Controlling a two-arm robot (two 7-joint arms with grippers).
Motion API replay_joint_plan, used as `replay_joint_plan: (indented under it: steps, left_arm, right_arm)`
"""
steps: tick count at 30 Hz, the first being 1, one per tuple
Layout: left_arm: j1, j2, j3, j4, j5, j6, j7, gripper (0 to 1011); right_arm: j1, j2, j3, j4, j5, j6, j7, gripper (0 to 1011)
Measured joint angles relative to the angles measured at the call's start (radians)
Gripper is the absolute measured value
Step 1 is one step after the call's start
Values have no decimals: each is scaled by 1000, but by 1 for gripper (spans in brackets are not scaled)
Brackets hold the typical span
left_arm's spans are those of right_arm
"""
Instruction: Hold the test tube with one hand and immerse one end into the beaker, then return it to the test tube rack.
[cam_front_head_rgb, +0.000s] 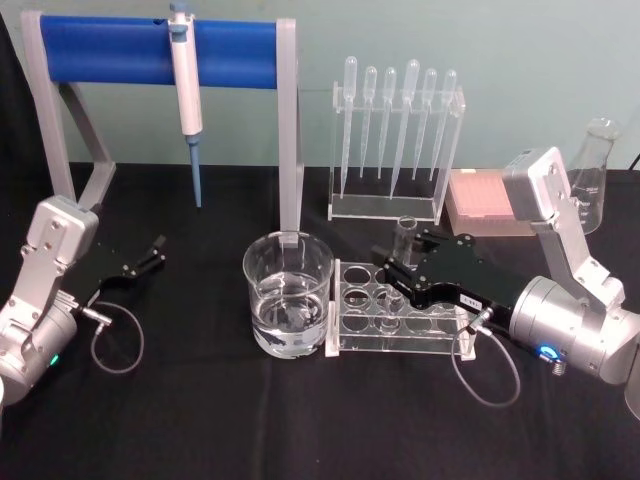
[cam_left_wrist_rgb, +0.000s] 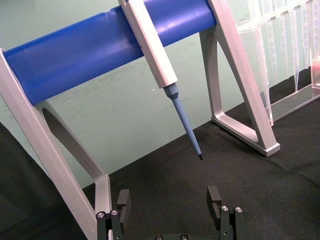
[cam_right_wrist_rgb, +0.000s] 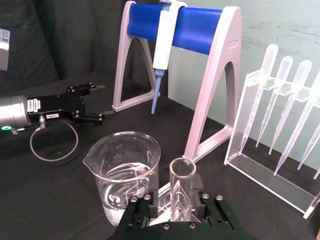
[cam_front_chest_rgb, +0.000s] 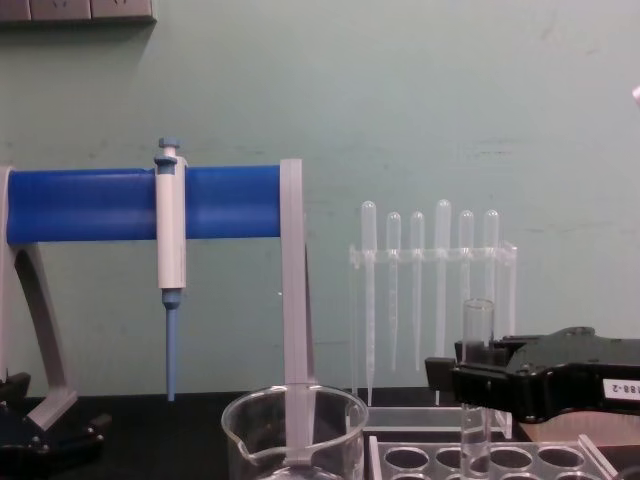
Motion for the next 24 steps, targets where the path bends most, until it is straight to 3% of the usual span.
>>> replay_joint_plan:
  steps: [8,12,14,19,24]
  left_arm:
    - [0,0,0,0,0,0,0,1000]
    - [0,0,0,0,0,0,0,1000]
    - [0,0,0,0,0,0,0,1000]
    - [0,0,0,0,0,0,0,1000]
    - [0,0,0,0,0,0,0,1000]
  right_arm:
    - [1,1,0,-1,1,0,0,600]
    - [1,1,0,-1,1,0,0,768]
    - [-1,1,2,-5,2,0,0,796]
    - [-25,0,43,-60,10,-11,-23,958]
    - [-52,-11,89,-111,23,-27,-59,1002]
